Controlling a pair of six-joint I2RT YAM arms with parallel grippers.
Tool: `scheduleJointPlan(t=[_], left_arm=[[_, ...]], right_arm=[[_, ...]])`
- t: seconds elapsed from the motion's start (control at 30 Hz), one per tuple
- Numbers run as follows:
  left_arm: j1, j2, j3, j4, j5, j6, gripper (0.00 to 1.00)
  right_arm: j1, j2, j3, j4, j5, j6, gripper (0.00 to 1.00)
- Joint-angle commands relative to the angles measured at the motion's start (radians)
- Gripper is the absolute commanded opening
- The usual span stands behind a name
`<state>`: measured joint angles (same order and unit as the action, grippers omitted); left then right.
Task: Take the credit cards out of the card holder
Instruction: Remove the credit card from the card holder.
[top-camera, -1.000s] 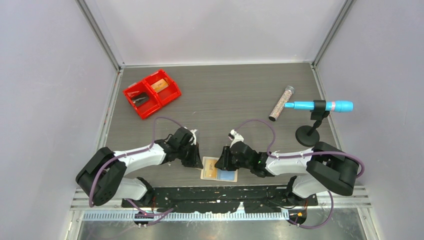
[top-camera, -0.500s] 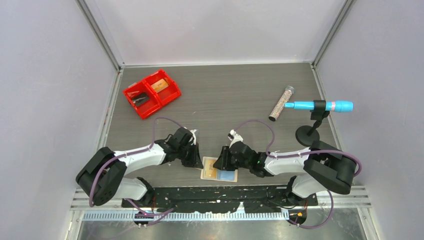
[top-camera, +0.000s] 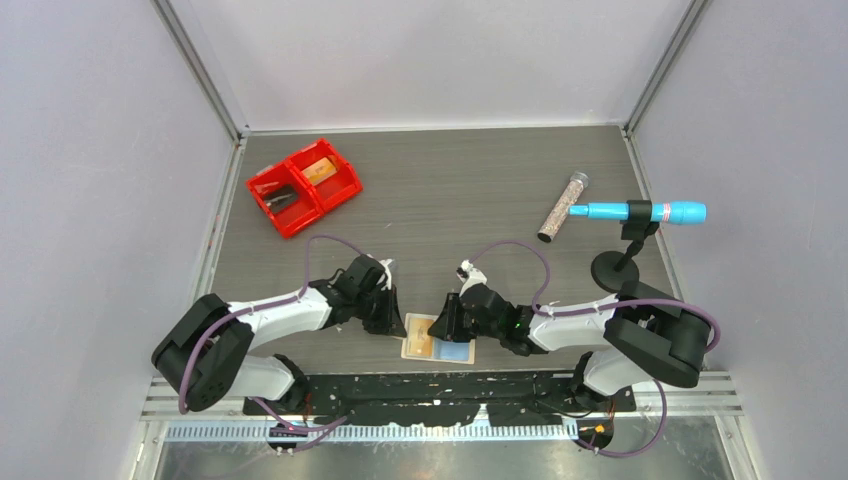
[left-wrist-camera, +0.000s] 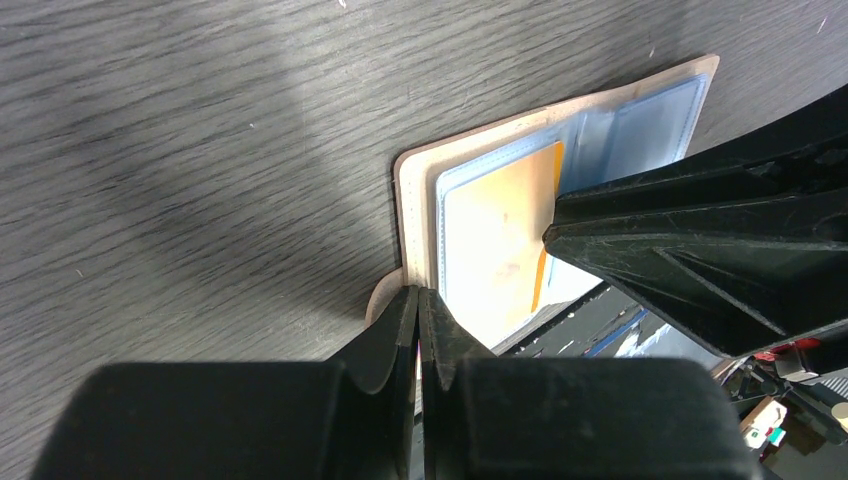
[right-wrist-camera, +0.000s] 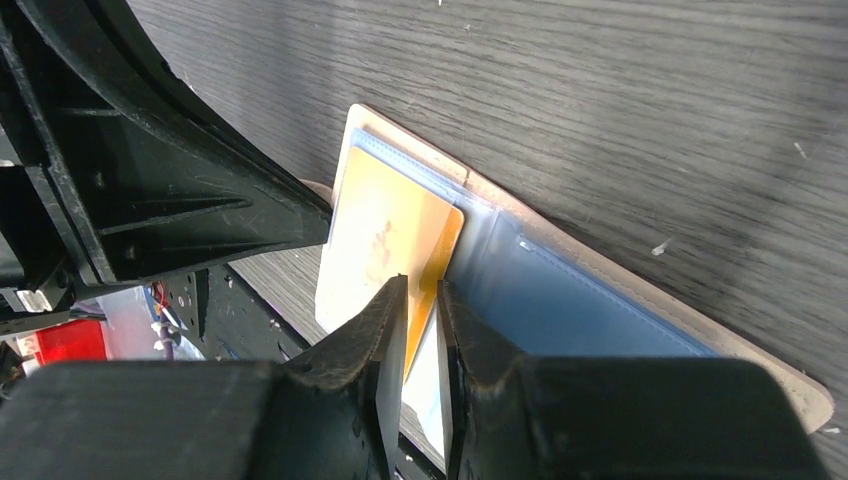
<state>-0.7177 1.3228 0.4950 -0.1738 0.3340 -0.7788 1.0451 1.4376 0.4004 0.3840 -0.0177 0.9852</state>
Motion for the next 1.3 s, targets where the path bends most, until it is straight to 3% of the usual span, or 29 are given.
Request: scheduleJointPlan(t=[0.0,0.17,0.37,0.53,0.93,1.27], left_arm=[[-0.007,0.038,-0.026,0.033,-0.018,0.001,0.05],[-0.007,0.042,-0.026,0.033,-0.017,-0.002,0.05],[-0.007,0.042,-0.025,0.033,-0.022,-0.005,0.06],[-0.007,0.059,-0.021,0.033,-0.019,-0.007,0.06],[-0.006,0.086,-0.015,0.02,-0.035,0.001,0.05],[-0.008,0.086,-0.005,-0.009,-0.053,0.017,0.05]], right_arm=[[0.007,-0.037,-0.007,0.118,-0.02,0.002,0.23],[0.006,-0.052,-0.012,0.151,-0.033,-0.016,0.19],[0.006,-0.068,-0.028,0.182,-0.034,-0.023,0.06],[0.008,-0.102,-0.033,0.179,-0.03,-0.039,0.05],[-0.02,-0.182,-0.038,-0.01,-0.017,-0.075,0.05],[-0.067,-0.205,-0.071,-0.027,-0.061,-0.081,0.05]])
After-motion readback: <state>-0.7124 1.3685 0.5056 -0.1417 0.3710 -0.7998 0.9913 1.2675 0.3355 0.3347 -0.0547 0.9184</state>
